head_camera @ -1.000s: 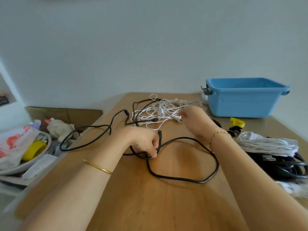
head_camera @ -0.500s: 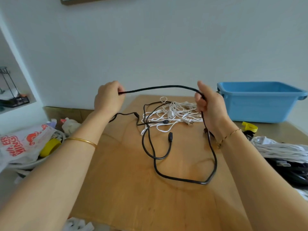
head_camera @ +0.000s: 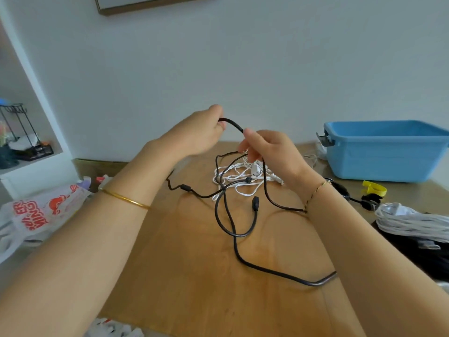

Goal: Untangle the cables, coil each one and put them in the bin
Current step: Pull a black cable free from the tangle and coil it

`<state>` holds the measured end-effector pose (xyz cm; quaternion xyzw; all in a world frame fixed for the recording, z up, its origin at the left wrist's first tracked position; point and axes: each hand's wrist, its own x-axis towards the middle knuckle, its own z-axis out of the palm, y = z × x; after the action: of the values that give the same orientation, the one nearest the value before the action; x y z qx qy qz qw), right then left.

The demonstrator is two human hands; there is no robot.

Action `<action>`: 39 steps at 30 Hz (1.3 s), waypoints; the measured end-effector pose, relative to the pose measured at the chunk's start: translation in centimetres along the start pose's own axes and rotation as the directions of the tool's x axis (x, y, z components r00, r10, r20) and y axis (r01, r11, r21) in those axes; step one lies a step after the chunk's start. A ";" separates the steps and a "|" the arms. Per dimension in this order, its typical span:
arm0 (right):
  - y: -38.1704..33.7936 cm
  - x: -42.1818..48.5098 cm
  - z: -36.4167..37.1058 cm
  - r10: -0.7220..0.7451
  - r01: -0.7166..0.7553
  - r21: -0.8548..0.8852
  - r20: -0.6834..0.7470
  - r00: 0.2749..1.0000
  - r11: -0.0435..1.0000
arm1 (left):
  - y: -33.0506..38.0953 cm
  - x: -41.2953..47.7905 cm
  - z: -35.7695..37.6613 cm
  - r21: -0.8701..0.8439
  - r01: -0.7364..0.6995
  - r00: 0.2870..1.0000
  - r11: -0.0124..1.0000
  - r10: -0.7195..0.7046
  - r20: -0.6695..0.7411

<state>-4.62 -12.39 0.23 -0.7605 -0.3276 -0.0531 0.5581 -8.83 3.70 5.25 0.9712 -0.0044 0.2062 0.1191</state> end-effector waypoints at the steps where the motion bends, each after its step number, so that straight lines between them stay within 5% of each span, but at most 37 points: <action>1: 0.3 0.0 0.0 0.002 0.000 0.038 -0.036 0.999 0.999 | -0.2 -0.1 -0.2 -0.186 0.073 0.994 0.980 -0.056 0.095; 3: 0.8 0.0 -0.2 0.060 -0.039 0.179 -0.114 0.992 0.983 | -0.8 -0.7 -0.6 -0.613 0.318 0.922 0.723 -0.085 0.378; 5: 0.9 0.0 -0.4 0.135 -0.086 0.331 -0.128 0.983 0.940 | -2.2 -0.7 0.7 -0.733 0.469 0.865 0.493 -0.090 0.493; 10: 1.1 0.3 -0.5 0.243 -0.178 0.455 -0.088 0.966 0.873 | -3.5 -0.8 7.6 -0.396 0.627 0.735 0.671 -0.343 0.585; 13: 1.5 0.6 -0.8 0.281 -0.241 0.383 -0.049 0.959 0.891 | -3.4 -0.3 9.6 -0.126 0.357 0.818 0.926 -0.244 0.521; 15: 1.9 0.7 -1.2 0.290 -0.276 0.305 0.000 0.957 0.911 | -3.2 -0.1 10.0 -0.024 0.192 0.896 0.981 -0.165 0.413; 18: 2.6 0.7 -1.9 0.283 -0.285 0.085 0.045 0.958 0.955 | -3.5 0.5 10.0 -0.048 0.184 0.949 0.982 -0.165 0.270; 21: 2.8 0.9 -2.9 0.288 -0.245 -0.280 0.122 0.950 0.928 | -4.2 1.7 8.2 -0.286 0.234 0.971 0.929 -0.237 0.023; 25: 2.9 1.5 -3.2 0.457 -0.005 -0.846 0.283 0.843 0.533 | -3.8 3.3 3.1 -0.780 0.200 0.906 0.593 -0.416 -0.084; 27: 2.6 1.9 -2.7 0.355 0.001 -0.863 0.209 0.911 0.505 | -2.9 3.7 0.9 -0.894 0.151 0.896 0.422 -0.441 -0.056; 30: 1.8 2.2 -1.4 0.122 -0.080 -0.535 0.043 0.992 0.841 | -1.5 4.1 -1.1 -0.975 0.114 0.892 0.192 -0.452 0.015; 32: 1.0 2.2 -0.4 0.116 -0.098 -0.230 0.068 0.991 0.968 | -0.6 4.0 -1.7 -0.994 0.100 0.880 0.049 -0.471 0.066; 37: -0.3 1.6 1.7 0.047 -0.063 0.174 0.094 0.994 0.983 | 1.3 3.4 -1.7 -0.947 0.079 0.859 -0.311 -0.462 0.223; 39: -0.1 1.6 1.7 0.056 -0.053 0.294 -0.004 0.998 0.954 | 1.4 3.4 -1.0 -0.938 0.105 0.849 -0.331 -0.461 0.258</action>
<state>-3.91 -10.23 0.36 -0.6774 -0.3075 0.0070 0.6682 -6.15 2.69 7.80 0.4354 0.0936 0.1951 0.8738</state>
